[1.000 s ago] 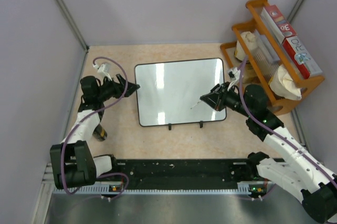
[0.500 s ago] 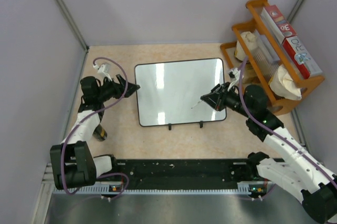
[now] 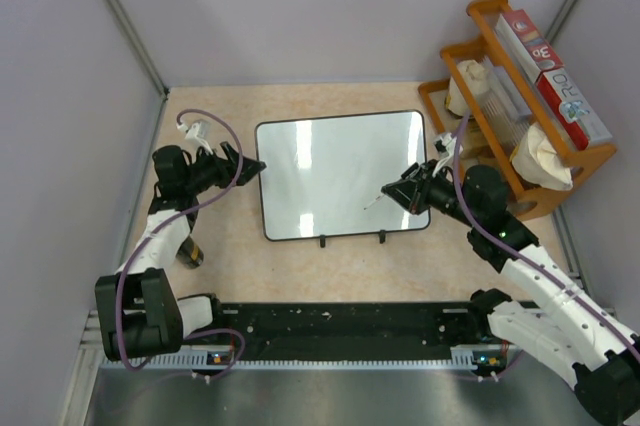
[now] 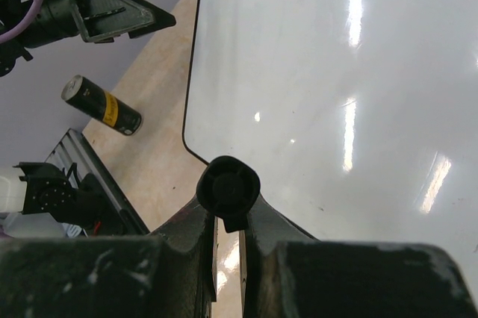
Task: Write a sentence on the whiteboard
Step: Adjust the whiteboard at the center of the board.
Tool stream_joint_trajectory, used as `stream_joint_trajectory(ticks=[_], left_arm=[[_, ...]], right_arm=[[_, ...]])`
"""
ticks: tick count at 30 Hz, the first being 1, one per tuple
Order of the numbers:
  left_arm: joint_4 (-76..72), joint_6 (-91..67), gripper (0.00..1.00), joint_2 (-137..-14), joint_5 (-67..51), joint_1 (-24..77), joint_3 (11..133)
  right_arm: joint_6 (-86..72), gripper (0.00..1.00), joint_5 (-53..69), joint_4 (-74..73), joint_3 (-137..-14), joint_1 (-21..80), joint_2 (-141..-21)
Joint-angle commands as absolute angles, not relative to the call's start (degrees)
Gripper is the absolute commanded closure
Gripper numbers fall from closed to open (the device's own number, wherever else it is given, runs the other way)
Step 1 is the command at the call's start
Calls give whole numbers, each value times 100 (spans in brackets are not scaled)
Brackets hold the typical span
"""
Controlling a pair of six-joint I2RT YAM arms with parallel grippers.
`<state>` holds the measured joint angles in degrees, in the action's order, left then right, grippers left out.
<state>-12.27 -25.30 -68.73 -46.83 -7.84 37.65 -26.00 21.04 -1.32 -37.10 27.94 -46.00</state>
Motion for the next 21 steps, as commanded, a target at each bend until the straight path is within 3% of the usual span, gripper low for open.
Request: stream_joint_trajectory(ticks=[1,21], left_arm=[[-1424,-2505,13,-6715,-4667,-809,3709],[-1556,-2558,13,-6785,-4702,-817,3595]], right_arm=[[-2531,100,2092,141,-3700,2742,-4491],[-2610,100,2118,237,-3639,2751,-4570]])
